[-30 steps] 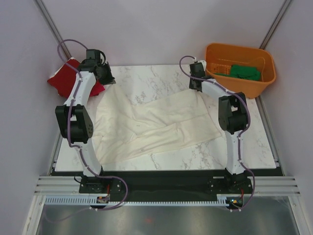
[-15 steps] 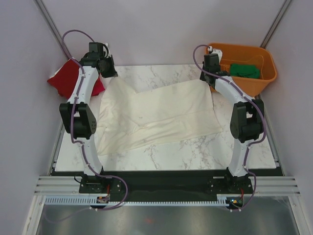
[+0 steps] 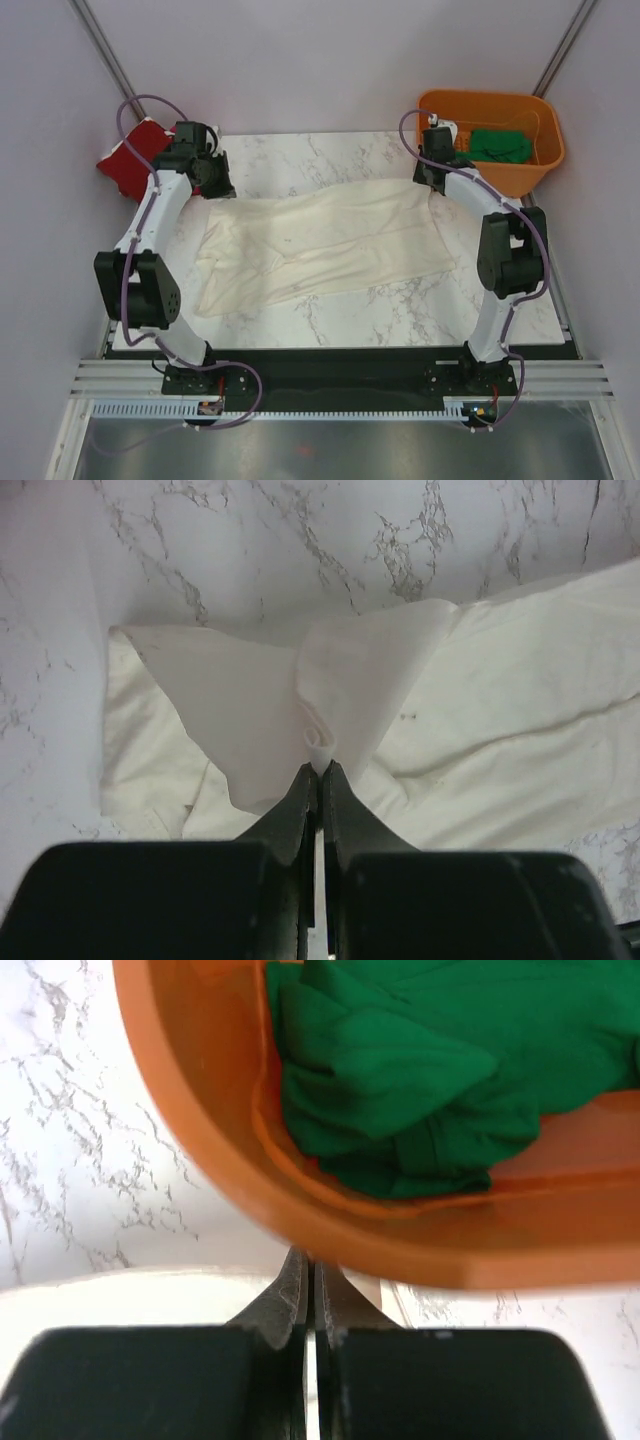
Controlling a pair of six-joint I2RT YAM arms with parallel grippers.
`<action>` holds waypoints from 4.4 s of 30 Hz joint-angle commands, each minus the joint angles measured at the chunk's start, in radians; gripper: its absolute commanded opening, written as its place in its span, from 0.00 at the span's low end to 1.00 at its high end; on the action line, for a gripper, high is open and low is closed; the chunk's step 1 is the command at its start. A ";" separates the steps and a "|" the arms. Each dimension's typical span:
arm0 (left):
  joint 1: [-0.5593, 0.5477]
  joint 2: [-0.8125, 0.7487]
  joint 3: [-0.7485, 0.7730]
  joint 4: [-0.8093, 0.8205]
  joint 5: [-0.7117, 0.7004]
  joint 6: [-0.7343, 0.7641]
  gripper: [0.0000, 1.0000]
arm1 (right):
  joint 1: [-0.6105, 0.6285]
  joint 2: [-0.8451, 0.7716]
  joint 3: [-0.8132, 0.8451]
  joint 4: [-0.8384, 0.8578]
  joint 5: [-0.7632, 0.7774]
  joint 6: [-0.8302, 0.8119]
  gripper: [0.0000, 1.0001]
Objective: Fold and stack the t-shirts
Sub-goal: Fold the tshirt
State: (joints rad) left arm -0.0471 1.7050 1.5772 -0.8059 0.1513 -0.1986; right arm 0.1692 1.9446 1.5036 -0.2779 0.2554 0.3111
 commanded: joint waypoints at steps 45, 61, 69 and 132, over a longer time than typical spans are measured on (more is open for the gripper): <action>-0.025 -0.731 -0.640 -0.205 0.062 -0.165 0.10 | -0.005 -0.610 -0.700 -0.056 0.151 0.140 0.66; -0.077 -0.334 -0.399 -0.162 -0.025 -0.151 0.35 | -0.007 -0.541 -0.638 -0.004 0.050 0.126 0.98; -0.077 -0.311 -0.582 -0.133 -0.240 -0.274 0.66 | 0.038 -0.534 -0.566 -0.009 0.050 0.065 0.98; -0.232 0.888 0.974 0.169 0.084 0.014 1.00 | 1.059 -0.716 -0.814 0.059 -0.161 0.769 0.93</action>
State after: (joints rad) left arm -0.2714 2.6434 2.5076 -0.7433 0.2142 -0.2604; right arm 1.1728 1.2350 0.5663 -0.0921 -0.1131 1.0710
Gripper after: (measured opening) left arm 0.946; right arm 0.913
